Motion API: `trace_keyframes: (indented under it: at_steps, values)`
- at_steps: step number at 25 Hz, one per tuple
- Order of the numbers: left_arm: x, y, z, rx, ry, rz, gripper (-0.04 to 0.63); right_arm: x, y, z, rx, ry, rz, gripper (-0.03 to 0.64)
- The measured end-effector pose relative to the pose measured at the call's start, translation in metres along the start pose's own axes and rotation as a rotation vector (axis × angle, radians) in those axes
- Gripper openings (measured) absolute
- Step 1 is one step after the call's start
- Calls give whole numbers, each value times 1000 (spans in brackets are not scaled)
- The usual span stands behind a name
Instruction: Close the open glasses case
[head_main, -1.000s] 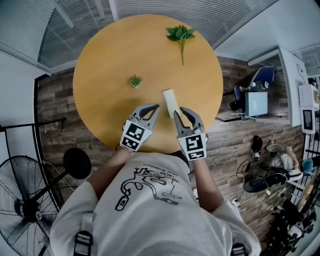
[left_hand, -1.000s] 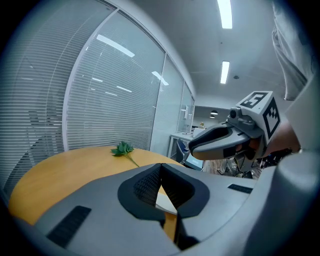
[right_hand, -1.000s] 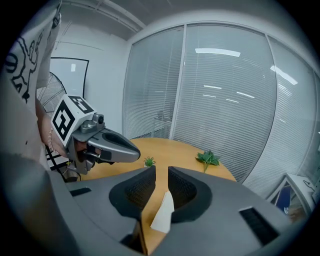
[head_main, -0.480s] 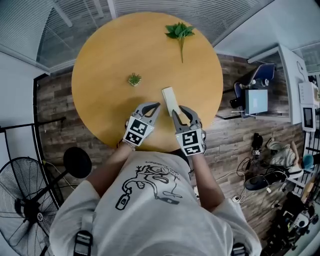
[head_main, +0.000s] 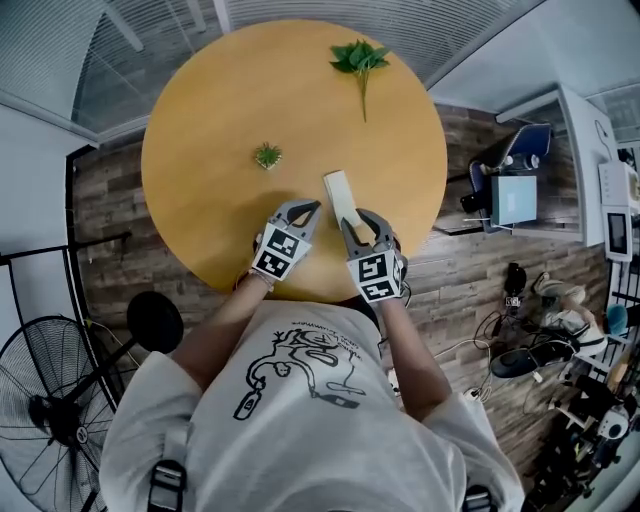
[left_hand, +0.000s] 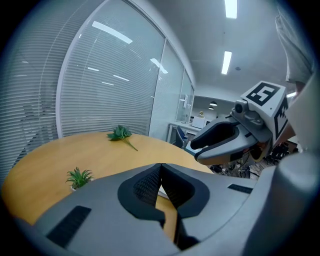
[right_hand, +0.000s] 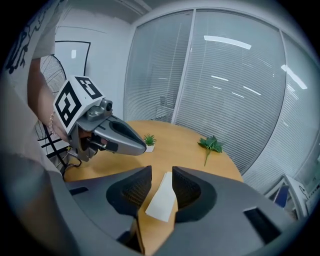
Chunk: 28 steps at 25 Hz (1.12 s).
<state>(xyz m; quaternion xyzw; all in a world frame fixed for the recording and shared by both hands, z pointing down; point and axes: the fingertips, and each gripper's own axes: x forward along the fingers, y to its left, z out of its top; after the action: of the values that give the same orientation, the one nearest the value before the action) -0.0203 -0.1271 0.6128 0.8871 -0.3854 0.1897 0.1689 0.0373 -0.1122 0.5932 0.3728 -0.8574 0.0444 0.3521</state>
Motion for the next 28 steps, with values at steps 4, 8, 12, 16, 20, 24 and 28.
trace_keyframes:
  at_steps: [4,8,12,16,20,24,28]
  values:
    - [12,2,-8,-2,22,-10,20,9,2,-8,-5,25,5,150]
    - [26,3,-15,5,50,-19,20,20,4,-19,-14,54,14,163]
    - [38,4,-24,13,79,-31,20,30,6,-30,-22,80,15,170]
    - [51,5,-32,22,114,-39,20,41,7,-39,-34,104,21,185]
    - [63,5,-47,26,158,-43,20,50,7,-52,-47,133,23,193]
    - [73,4,-65,37,196,-53,20,58,12,-66,-49,163,26,194]
    - [83,4,-77,47,232,-61,20,65,14,-76,-52,191,30,199]
